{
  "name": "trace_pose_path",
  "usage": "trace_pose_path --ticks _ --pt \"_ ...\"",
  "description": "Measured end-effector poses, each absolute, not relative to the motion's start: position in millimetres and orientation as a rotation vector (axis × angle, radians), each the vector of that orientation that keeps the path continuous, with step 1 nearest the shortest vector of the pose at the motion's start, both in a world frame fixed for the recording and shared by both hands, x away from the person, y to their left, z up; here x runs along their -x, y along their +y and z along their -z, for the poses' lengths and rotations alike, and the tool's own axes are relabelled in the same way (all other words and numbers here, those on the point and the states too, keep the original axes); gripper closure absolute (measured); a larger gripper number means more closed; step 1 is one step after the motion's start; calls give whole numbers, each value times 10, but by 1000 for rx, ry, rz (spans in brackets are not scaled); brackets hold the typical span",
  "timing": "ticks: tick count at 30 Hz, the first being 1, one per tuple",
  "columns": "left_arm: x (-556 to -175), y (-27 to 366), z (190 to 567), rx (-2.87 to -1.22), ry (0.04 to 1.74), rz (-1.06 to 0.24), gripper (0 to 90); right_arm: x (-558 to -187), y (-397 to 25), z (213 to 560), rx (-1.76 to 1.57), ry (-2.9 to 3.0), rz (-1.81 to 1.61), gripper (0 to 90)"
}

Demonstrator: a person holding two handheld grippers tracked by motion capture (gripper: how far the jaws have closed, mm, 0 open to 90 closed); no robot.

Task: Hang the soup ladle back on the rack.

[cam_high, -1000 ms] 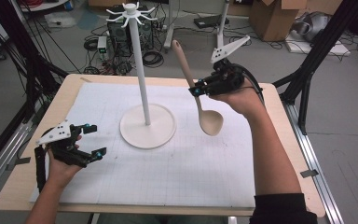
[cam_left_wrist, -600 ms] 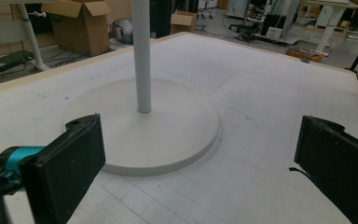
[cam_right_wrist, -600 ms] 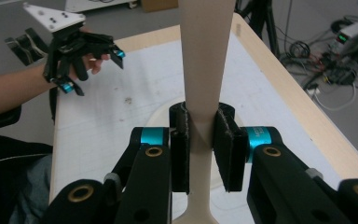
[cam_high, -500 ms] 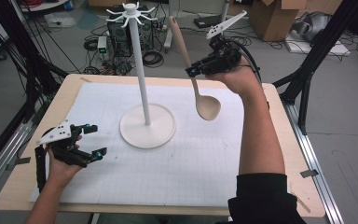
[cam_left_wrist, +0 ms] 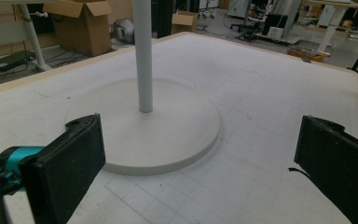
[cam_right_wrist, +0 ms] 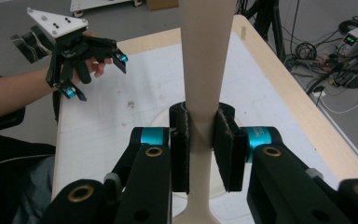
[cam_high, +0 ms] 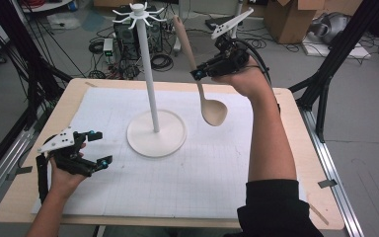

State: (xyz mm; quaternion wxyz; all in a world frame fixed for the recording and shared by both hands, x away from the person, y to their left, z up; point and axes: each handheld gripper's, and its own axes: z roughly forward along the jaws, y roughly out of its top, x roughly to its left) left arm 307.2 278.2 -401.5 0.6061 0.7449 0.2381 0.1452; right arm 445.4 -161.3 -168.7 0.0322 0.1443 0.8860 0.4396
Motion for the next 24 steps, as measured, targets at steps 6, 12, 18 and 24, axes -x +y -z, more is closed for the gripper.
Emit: trace_pose_path --ticks 6,12,18,24 --pt "-3068 2788 4010 -1718 551 -337 21 -4465 -1512 1622 -414 2736 -1337 773" --pt "-3063 2784 4006 -1718 548 -340 21 -4501 -1463 1656 -418 2748 -1336 774" --pt "-3063 2799 3997 -1712 551 -343 21 -4532 -1422 1666 -405 2757 -1345 773" --pt "-3063 2803 3995 -1715 550 -346 21 -4543 -1343 1673 -385 2772 -1331 773"
